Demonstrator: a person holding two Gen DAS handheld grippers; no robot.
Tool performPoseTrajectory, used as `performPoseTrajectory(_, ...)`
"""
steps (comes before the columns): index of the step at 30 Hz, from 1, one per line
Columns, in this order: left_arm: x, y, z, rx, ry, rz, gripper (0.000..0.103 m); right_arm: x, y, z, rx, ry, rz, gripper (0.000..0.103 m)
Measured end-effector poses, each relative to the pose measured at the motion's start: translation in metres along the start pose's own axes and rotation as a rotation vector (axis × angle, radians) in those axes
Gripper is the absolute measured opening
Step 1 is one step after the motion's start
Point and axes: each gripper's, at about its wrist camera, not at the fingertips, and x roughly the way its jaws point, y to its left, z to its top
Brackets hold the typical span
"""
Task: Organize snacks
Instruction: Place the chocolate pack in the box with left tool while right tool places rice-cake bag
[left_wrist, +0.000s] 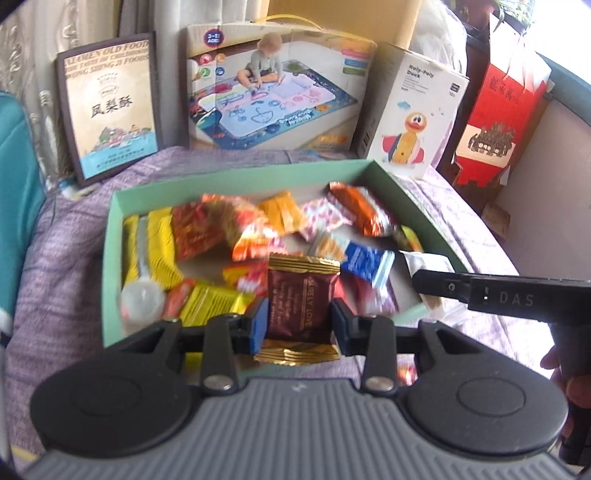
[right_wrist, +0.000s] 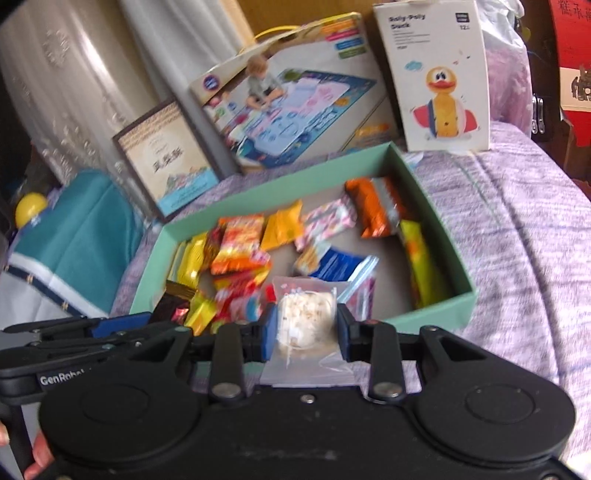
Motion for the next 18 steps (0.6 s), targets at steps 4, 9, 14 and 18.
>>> performPoseTrajectory(4,0.037,-0.008,0.033,0.001,0.009,0.014,0.036,0.028,-0.013,0.033,0.007,-0.003,-0.015,0.032)
performPoseTrajectory(9,0.077,-0.018,0.060,0.017,0.029,0.034,0.036,0.071,-0.021,0.062,-0.004,0.020,-0.022,0.032)
performPoseTrajectory(14,0.102,-0.022,0.071,0.041,0.028,0.048,0.043,0.095,-0.024,0.072,-0.012,0.040,-0.025,0.037)
performPoseTrajectory(18,0.104,-0.026,0.064,0.077,0.003,0.092,0.088,0.092,-0.024,0.071,0.000,0.009,-0.016,0.088)
